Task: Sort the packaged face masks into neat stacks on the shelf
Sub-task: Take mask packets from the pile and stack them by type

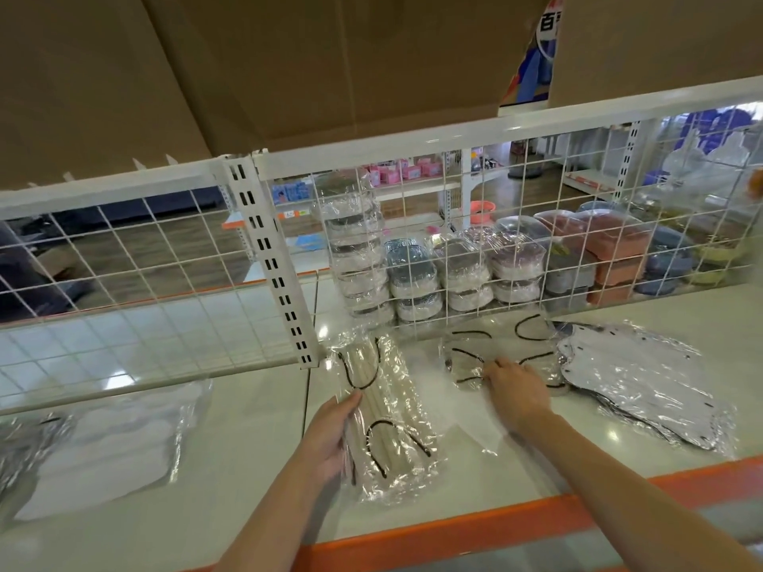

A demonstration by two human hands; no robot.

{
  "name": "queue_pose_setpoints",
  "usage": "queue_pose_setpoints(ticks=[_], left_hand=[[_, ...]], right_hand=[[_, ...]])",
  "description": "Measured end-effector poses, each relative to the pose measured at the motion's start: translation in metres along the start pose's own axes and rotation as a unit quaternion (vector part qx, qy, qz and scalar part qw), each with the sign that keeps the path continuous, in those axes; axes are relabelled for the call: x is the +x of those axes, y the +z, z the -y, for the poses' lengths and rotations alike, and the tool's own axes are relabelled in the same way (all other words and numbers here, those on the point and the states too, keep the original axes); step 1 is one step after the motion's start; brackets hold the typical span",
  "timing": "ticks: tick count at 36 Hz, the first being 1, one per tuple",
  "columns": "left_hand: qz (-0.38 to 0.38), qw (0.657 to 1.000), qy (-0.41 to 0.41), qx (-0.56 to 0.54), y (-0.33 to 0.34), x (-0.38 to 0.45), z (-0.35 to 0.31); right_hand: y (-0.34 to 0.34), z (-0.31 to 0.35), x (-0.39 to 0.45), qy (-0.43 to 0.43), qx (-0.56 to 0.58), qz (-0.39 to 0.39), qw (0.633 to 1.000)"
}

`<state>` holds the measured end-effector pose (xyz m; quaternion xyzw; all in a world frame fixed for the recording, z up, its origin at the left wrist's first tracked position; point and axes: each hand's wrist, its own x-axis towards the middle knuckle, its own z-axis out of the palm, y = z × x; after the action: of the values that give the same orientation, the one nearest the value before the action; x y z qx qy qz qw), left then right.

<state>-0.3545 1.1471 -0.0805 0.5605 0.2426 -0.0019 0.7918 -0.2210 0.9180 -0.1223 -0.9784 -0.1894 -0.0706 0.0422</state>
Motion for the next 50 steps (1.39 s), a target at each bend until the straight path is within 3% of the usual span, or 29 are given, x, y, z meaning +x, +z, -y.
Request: queue_pose_setpoints(ticks=[4,7,10,13,16,18,23,26,30,33,38,43,46,48,50], left_hand=[[-0.013,0.999,-0.035,-0.021,-0.002,-0.001,0.004],[-0.024,0.997,-0.064,-0.035,-0.002,0.001,0.01],[-0.035,0.991,-0.089,-0.093,-0.001,0.006,0.011],[0.02,0.985,-0.097,-0.139,0.0,0.006,0.011],[0.033,0.994,-0.058,-0.086,0.005,0.001,0.01],[0.005,1.0,-0.016,-0.022,0.006,0.002,0.013],[-0.015,0.998,0.063,0.022,0.009,-0.006,0.008],[-0.014,0.989,0.129,0.074,0.013,-0.02,-0.004],[0.001,0.967,0.229,0.111,0.015,-0.032,-0.023],[-0.02,0.958,0.26,0.118,0.006,-0.034,-0.03],[-0.069,0.951,0.273,0.127,-0.005,-0.033,-0.028],[-0.143,0.952,0.263,0.055,-0.001,-0.03,-0.028],[-0.157,0.957,0.224,-0.093,-0.007,-0.028,-0.031],[-0.127,0.949,0.205,-0.203,-0.014,-0.028,-0.035],[-0.107,0.938,0.201,-0.26,-0.02,-0.028,-0.036]], right_hand=[[-0.009,0.007,-0.003,0.055,0.205,-0.07,0.975],[-0.016,0.021,-0.008,-0.018,0.309,-0.106,0.945],[-0.022,0.038,-0.017,-0.112,0.366,-0.07,0.921],[-0.023,0.055,-0.027,-0.166,0.385,0.007,0.908],[-0.022,0.068,-0.032,-0.199,0.403,0.042,0.892],[-0.02,0.074,-0.034,-0.182,0.434,0.047,0.881],[-0.023,0.082,-0.028,-0.036,0.516,0.037,0.855],[-0.034,0.09,-0.022,-0.003,0.607,0.09,0.789],[-0.044,0.103,-0.014,-0.075,0.576,0.051,0.813],[-0.045,0.11,-0.013,-0.095,0.561,0.043,0.821],[-0.036,0.116,-0.019,-0.098,0.504,0.073,0.855],[-0.044,0.131,-0.022,-0.128,0.476,0.099,0.864],[-0.036,0.131,-0.019,-0.049,0.567,0.102,0.816],[-0.034,0.128,-0.02,0.045,0.638,0.115,0.76],[-0.034,0.128,-0.024,0.104,0.712,0.15,0.678]])
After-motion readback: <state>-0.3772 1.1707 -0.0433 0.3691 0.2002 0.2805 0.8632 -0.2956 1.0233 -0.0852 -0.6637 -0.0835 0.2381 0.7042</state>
